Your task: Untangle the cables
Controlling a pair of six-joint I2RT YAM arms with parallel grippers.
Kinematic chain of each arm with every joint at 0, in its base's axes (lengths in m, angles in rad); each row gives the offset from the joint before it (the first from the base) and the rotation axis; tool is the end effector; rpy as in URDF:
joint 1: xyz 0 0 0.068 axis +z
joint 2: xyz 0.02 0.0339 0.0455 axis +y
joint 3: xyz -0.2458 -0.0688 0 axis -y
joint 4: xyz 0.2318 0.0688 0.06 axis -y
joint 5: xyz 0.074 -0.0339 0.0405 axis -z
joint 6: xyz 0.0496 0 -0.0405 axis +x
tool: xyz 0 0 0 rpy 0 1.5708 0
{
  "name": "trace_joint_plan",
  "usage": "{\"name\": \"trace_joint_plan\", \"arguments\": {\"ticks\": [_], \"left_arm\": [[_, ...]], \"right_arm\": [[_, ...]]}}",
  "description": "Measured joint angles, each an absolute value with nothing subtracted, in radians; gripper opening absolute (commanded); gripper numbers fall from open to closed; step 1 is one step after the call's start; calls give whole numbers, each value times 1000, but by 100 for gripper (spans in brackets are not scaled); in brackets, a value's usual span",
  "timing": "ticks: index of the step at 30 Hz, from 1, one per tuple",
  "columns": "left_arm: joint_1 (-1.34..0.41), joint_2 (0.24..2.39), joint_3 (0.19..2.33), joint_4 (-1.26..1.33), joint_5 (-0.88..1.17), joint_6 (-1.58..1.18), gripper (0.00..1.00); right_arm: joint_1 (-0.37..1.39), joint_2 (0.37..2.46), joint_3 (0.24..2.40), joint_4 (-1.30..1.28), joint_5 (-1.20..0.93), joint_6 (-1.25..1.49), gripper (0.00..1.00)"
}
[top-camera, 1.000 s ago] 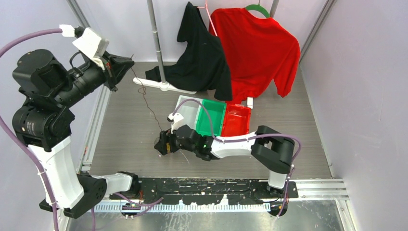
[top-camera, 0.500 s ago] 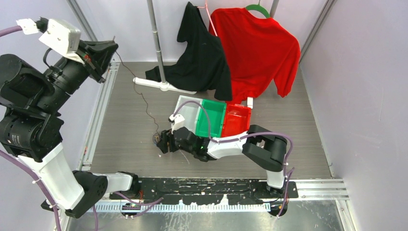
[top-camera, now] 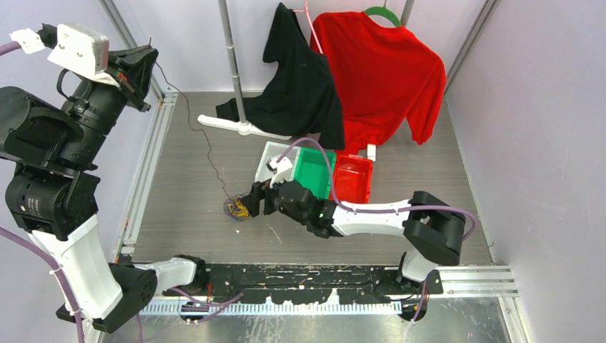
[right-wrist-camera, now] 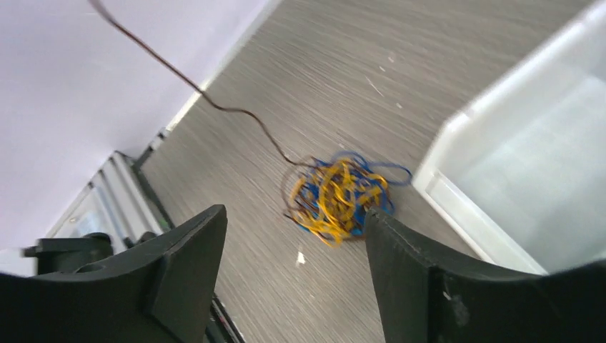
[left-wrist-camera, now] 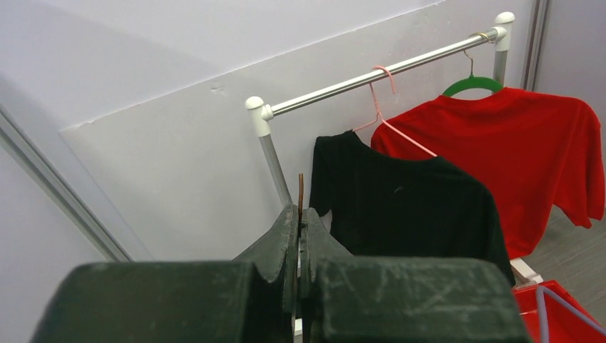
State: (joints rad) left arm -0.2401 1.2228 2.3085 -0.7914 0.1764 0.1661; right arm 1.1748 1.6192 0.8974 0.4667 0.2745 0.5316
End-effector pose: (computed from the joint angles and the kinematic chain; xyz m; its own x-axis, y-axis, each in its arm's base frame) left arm 0.1035 -0.0343 0.6132 0.3435 0.0835 -0.9354 0.3452 0.9151 0.2084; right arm 0.1526 0.3300 0.2202 -0.4828 0.1102 -0.8688 -0.6290 0.6467 0.4315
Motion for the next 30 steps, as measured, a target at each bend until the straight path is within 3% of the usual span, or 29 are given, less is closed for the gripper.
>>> {"name": "trace_joint_plan", "arguments": {"ticks": [6,12,16,18,21,26,30], "left_arm": [[-240,1249,2352,-800,179,175,0],[-240,1268,2381,-805,184,187,0],[-240,1268,2381,-807,185,191,0],[-240,1267,2381,-810,186,192,0],[-240,1266,2380,-822,187,193,0],[-240,1234,2319,-846,182,218,0],[-240,1109,2033,-832,148,249,0]], "right_arm": [[1159,1652,978,496,47,423,84],[1113,1824,1074,498,-125,369,75],[1084,1943,1169,487,-149,362,62],[1078,1983,1201,486,-131,360,50],[1079,2003,1214,501,-105,351,5],[1079,2000,1214,524,-78,350,1],[1079,1934,1156,525,-65,354,1]]}}
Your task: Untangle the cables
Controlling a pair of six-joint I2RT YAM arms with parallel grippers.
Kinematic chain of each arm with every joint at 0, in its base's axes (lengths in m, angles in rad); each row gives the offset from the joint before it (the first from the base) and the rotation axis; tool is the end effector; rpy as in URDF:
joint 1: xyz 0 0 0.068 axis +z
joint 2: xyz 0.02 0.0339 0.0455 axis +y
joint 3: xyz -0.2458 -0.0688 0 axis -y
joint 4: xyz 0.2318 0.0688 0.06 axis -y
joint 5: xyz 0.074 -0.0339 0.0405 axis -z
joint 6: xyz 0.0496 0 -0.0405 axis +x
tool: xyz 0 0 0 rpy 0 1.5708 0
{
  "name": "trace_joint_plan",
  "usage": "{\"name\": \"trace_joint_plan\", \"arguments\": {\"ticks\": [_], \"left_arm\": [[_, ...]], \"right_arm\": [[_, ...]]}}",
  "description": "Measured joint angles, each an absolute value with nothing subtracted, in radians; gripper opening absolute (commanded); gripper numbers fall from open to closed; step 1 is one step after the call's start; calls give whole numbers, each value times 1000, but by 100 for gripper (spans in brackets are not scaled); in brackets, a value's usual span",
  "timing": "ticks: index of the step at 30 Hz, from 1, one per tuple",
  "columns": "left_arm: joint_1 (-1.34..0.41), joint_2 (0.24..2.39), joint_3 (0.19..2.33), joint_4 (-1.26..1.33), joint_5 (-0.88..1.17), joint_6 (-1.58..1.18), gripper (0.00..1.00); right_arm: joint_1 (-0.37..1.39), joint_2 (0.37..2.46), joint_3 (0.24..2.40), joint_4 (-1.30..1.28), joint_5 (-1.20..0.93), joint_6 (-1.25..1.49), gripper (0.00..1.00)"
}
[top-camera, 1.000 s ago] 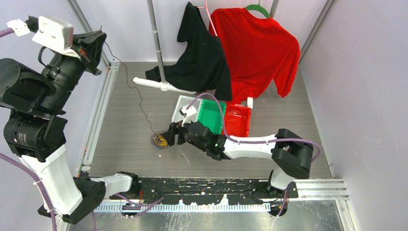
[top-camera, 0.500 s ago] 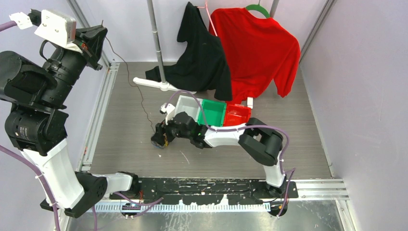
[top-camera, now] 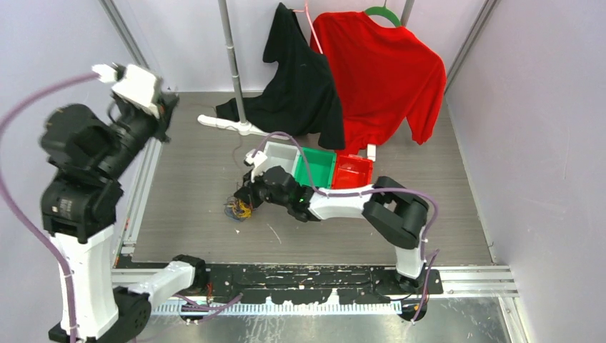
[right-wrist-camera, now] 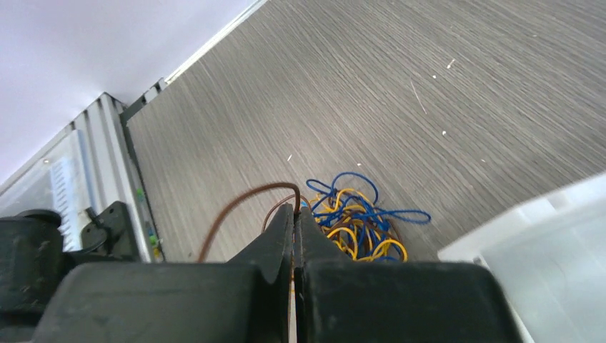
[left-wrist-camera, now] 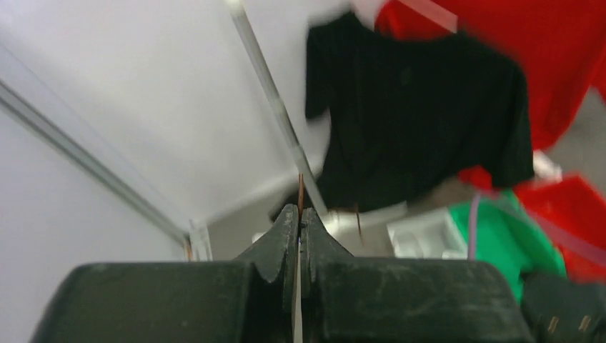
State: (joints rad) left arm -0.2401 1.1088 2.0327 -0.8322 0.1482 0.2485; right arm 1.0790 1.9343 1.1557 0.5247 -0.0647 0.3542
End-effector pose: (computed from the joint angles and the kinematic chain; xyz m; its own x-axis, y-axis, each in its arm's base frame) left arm 0.1195 -0.0368 0.5659 0.1792 0.2066 -0.9619 0.3445 0.9026 0.2580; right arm 0.2022 0.3842 0.1921 -0.4266 -0.0634 -0.9022 -0.8116 0.4670 0.3510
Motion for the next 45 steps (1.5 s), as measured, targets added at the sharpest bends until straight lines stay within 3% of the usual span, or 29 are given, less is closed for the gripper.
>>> {"name": "trace_joint_plan", "arguments": {"ticks": [7,13,18,23,35,40,45], "left_arm": [[-240,876,1407,-831,148,265,2],[-240,826,1114,-892,354,261,5],[-240,765,1036,-892,503,246,4],[-240,699,982,-848,564,232,21],[-240,659,895,-779,630,192,40],[-240,640,895,-772,704,173,38],[-240,608,895,-777,724,185,24]], "right_arm": [[1079,1698,1011,544,-46,381,1],[1077,1601,975,560,-46,408,1],[1074,1583,970,559,-65,456,1],[1071,1564,970,559,-98,510,1],[1065,1528,971,575,-207,667,1],[1065,1529,975,584,-251,730,1],[1065,1520,978,593,-281,768,1]]}}
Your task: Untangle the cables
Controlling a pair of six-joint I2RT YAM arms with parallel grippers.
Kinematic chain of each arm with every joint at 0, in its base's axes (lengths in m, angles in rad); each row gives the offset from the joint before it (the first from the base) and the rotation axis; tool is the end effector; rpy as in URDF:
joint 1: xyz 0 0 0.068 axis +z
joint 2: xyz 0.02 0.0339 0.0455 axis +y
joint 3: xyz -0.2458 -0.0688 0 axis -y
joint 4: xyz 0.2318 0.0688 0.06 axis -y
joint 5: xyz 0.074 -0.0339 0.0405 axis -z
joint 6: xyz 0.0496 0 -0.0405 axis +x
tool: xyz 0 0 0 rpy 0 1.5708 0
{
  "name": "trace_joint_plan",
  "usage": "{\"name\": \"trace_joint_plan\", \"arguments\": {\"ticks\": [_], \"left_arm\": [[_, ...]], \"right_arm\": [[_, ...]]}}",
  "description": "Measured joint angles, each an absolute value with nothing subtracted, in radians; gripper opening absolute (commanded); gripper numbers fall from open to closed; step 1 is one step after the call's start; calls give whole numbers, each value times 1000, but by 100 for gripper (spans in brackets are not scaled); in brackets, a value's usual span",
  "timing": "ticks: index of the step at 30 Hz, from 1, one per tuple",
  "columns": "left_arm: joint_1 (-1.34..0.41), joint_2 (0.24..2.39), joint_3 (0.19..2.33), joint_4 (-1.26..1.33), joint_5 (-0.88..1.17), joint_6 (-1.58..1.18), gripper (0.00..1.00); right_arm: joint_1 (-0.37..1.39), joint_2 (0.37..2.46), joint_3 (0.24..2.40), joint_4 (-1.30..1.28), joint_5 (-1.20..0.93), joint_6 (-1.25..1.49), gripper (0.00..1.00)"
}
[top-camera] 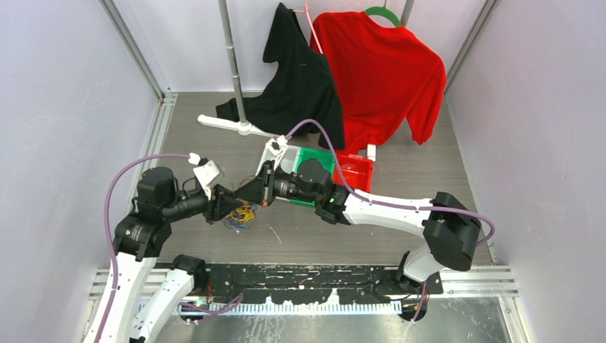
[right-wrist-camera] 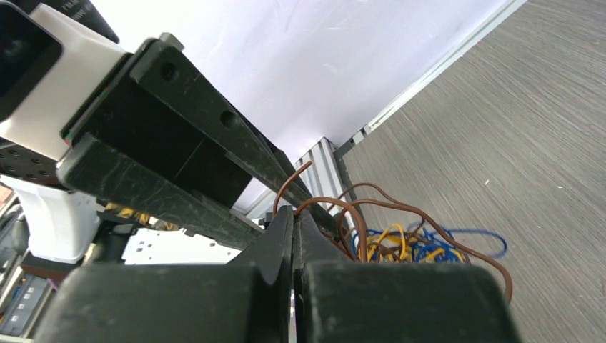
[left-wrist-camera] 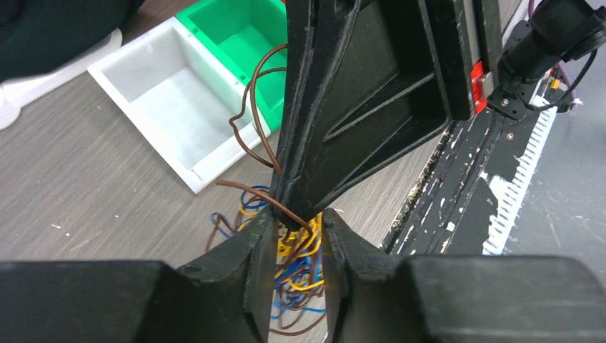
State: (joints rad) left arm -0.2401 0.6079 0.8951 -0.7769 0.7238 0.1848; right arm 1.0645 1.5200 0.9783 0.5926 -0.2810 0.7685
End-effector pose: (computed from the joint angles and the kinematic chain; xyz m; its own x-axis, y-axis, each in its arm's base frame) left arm 0.1103 -0.0608 0.3248 -0.3120 0.2181 -0.9247 0.8171 0.5583 -0.1440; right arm 0.1619 0.3203 0.2971 -0.6596 0.1875 -0.7278 -0.7178 0.1299 0.6840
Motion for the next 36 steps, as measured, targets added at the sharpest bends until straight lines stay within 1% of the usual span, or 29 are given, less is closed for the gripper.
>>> {"name": "trace_joint_plan", "arguments": {"ticks": [2,3,8,11,16,28,29,31,33,34,36], "left_arm": [[-240,601,895,-778,726,194,14],[-240,597,895,-778,725,198,12],[-240,591,896,-778,738,190,9],[-240,591,897,-775,763,164,0],[-240,590,916,-743,791,83,0],[-241,570,933,-667,806,-93,0],[-241,567,933,-666,802,-98,0],[-241,562,933,-666,794,-101,0],[-241,557,933,-667,792,-104,0],[-241,554,933,-666,792,-107,0],[-241,550,933,-666,794,-121,0]], "right_arm": [[1065,1513,979,593,-293,781,1],[1065,1509,980,595,-299,789,1],[1063,1504,996,614,-329,838,1],[1057,1504,1009,638,-367,873,1],[1047,1503,1024,668,-413,920,1],[1020,1448,1008,681,-443,956,1],[1019,1444,1002,683,-445,960,3],[1018,1437,991,684,-447,967,19],[1016,1430,982,683,-448,972,27],[1016,1427,981,681,-452,974,32],[1011,1419,981,674,-460,973,48]]}}
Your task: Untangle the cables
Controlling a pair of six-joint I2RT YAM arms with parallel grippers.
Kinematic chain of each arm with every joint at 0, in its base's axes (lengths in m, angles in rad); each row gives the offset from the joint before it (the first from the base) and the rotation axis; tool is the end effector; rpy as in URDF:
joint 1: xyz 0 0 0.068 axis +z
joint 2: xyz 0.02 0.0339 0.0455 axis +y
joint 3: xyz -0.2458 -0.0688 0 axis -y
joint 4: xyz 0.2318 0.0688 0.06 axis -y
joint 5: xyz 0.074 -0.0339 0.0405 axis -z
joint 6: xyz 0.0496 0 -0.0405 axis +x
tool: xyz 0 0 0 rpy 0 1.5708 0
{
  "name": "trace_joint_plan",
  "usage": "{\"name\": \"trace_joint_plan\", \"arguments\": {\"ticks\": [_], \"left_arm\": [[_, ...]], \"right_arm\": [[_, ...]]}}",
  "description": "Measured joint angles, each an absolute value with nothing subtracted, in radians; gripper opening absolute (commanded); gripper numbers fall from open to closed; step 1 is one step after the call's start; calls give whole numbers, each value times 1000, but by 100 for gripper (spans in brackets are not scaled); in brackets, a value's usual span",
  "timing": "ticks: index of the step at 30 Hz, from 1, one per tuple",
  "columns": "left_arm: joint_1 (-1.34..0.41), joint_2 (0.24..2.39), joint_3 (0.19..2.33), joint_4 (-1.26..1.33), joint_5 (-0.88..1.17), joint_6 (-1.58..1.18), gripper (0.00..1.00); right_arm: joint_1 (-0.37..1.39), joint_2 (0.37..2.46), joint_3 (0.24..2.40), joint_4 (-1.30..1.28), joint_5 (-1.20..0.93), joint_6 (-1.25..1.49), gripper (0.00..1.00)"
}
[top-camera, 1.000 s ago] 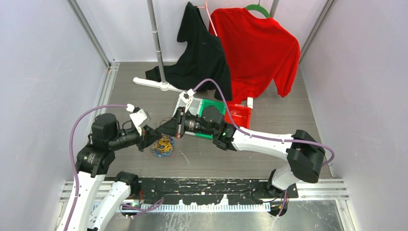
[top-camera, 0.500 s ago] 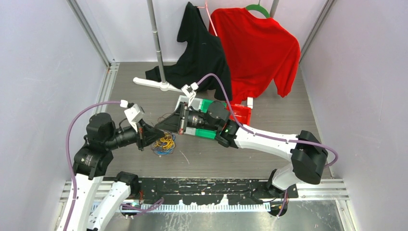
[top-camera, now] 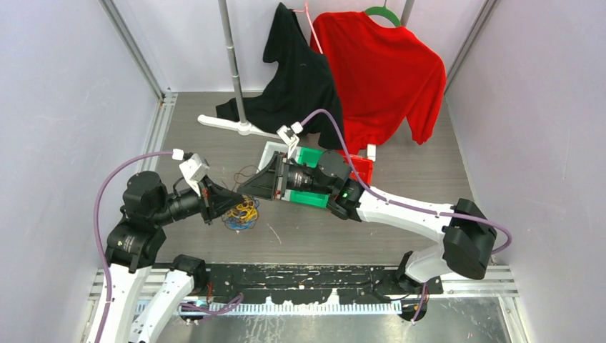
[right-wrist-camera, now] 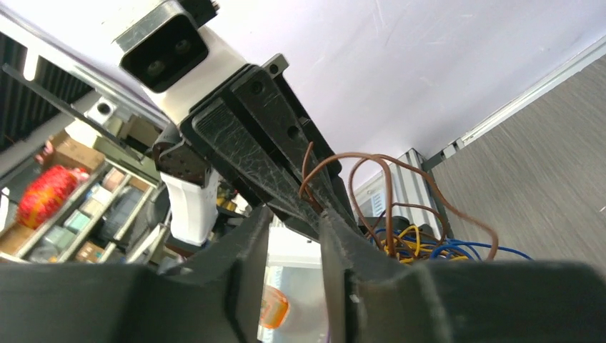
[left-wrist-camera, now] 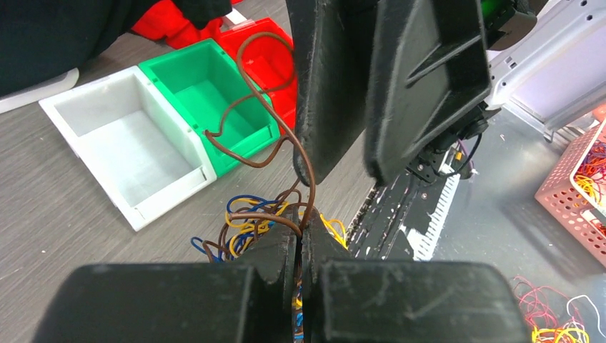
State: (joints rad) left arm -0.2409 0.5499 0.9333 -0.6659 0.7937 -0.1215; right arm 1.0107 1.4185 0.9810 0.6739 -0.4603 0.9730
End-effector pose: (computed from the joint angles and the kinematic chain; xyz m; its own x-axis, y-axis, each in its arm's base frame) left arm 0.0959 -0.0600 0.3540 -0.3696 0.0033 -0.9292 0.7933 0.5219 -0.3137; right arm 0.1584 0.2940 0.3403 -0.7470 0.2027 -0.6332 -0.6592 -0.1020 0.7450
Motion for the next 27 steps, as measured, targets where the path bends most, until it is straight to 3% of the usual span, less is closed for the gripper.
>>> {"name": "trace_joint_plan", "arguments": {"ticks": [2,5,10,13,15,19,23,27], "left_arm": [[-241,550,933,-665,796,-133,0],[-241,553,934,-664,793,-156,0],[-241,554,933,-644,733,-223,0],[-241,553,933,-622,681,-267,0],[-241,554,933,-612,657,-295,0],[-241,563,932,-588,648,-357,0],[-241,569,930,-571,647,-395,0],[-241,571,930,-562,647,-415,0]], "right_arm": [[1008,1404,979,666,-471,969,61],[1006,1381,978,657,-499,955,65],[1002,1309,953,636,-562,918,63],[990,1222,886,608,-561,884,54],[984,1157,828,596,-523,850,52],[980,1103,763,565,-359,782,65],[990,1165,749,582,-200,735,76],[1042,1280,780,589,-100,685,78]]}}
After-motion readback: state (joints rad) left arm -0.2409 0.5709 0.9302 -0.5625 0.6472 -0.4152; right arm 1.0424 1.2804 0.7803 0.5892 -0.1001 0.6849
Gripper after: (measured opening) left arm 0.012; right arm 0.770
